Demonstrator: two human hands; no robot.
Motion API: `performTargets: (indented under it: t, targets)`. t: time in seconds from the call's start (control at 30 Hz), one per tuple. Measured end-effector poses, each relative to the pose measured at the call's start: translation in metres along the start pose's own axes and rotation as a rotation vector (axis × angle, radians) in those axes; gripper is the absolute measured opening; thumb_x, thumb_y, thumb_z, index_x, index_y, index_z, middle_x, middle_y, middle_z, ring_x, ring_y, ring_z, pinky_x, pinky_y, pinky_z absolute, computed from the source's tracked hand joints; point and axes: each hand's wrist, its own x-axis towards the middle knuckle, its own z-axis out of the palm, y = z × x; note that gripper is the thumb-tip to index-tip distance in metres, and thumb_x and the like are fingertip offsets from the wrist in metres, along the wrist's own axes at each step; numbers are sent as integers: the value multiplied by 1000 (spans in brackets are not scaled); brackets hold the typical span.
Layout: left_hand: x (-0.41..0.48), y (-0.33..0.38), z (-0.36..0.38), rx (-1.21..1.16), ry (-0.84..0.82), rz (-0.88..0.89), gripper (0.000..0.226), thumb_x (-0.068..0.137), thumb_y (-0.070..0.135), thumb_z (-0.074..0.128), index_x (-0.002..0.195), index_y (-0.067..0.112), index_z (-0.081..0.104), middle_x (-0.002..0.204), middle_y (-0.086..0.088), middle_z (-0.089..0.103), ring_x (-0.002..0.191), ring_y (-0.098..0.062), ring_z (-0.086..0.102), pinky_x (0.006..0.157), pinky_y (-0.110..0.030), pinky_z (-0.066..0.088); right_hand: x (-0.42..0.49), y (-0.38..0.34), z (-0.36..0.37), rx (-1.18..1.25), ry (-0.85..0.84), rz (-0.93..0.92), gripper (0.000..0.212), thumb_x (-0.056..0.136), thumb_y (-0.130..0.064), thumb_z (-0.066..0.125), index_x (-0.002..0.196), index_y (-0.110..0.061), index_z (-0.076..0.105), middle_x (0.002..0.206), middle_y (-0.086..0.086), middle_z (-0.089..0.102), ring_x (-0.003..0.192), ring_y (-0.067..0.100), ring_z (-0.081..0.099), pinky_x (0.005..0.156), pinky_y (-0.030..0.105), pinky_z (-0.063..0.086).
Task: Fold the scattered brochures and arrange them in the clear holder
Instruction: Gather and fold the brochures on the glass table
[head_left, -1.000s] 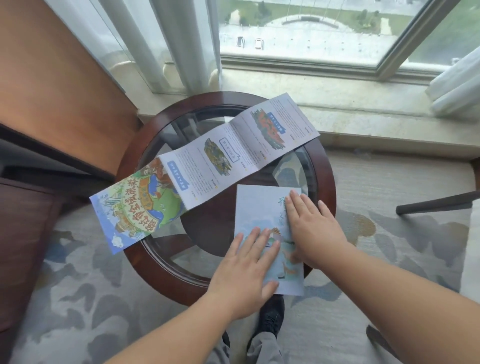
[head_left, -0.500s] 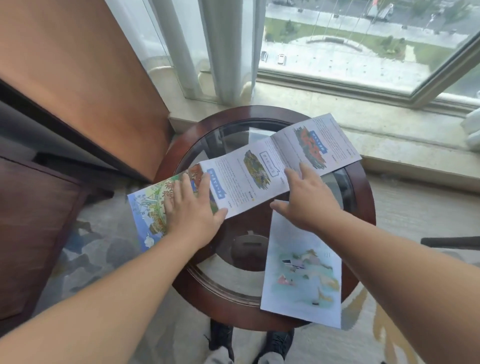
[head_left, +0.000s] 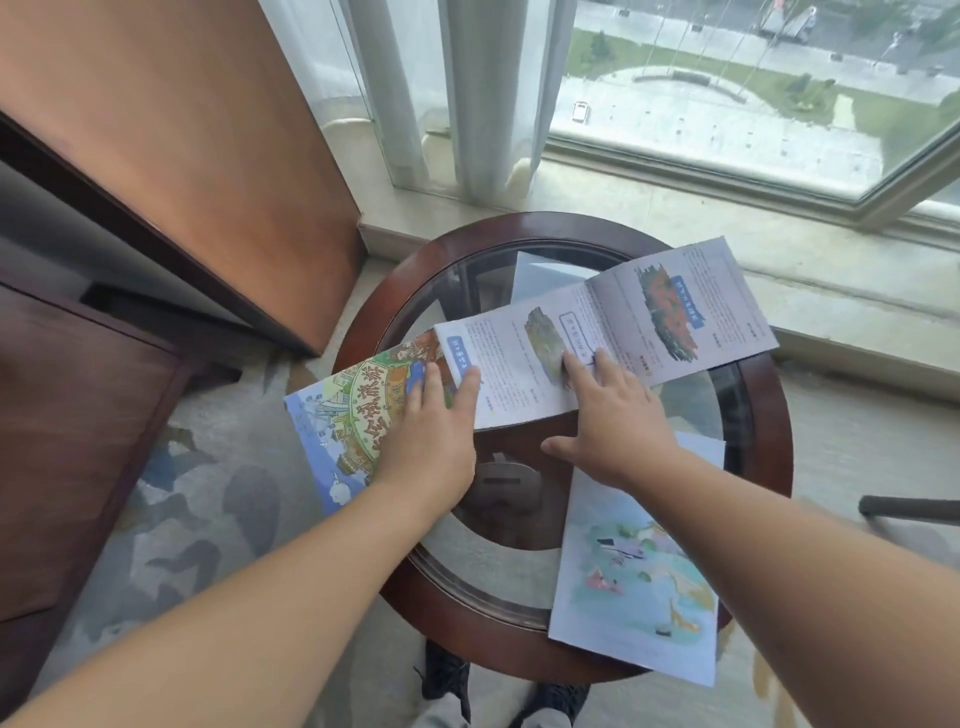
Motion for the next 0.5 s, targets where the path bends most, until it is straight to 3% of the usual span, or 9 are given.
performTargets:
  t: [0.1,0.17,0.23,0.3,0.33,0.4,0.47,0.5]
  targets:
    - [-4,9,-24,-300,183,-4,67,93,6,39,153,25,16,162,-11,8,144,-33,21,99,-48,44,-7,-15,-4,132,45,-28,92,86,-55,60,155,-27,5,159,10,21,141,31,30,112,45,31]
    - [-8,17,-44,-451,330,57,66,91,3,40,151,26,26,162,-7,13,145,-26,22,105,-39,41,-12,-26,-10,264,91,-67,78,94,-46,52,155,-26,9,154,5,34,135,28,39,108,43,36]
    - [-15,28,-66,-521,433,155,66,87,3,42,148,26,35,162,-6,18,145,-18,18,108,-13,24,-17,-36,-18,427,86,-108,67,98,-39,45,155,-29,12,151,1,40,131,26,45,103,43,40]
    - [-22,41,-83,-516,487,250,66,83,7,42,147,24,38,160,-7,22,143,-12,18,98,6,10,-21,-45,-28,524,16,-175,60,98,-33,42,153,-31,20,145,0,49,123,28,53,97,42,45]
    - [-24,48,-87,-496,496,284,67,82,9,42,147,24,38,160,-7,23,142,-11,19,99,5,9,-24,-49,-33,512,-19,-233,53,97,-29,44,149,-27,31,137,2,56,115,30,57,90,40,48]
    - [-23,59,-88,-443,474,329,70,81,11,44,149,24,35,160,-6,24,144,-15,23,106,-10,18,-27,-51,-38,444,-10,-352,30,91,-19,54,120,-12,59,111,9,67,96,34,63,71,38,50]
    - [-18,67,-79,-390,331,362,70,85,11,49,151,24,30,161,-5,19,146,-18,18,110,-28,26,-30,-41,-43,397,22,-360,10,86,-12,59,94,-11,64,86,7,66,83,33,63,56,31,41]
    - [-14,69,-71,-367,225,369,70,87,14,51,152,26,26,162,-3,16,147,-18,14,113,-33,25,-32,-32,-43,368,24,-327,10,85,-11,57,91,-15,63,80,3,63,81,31,62,54,28,36]
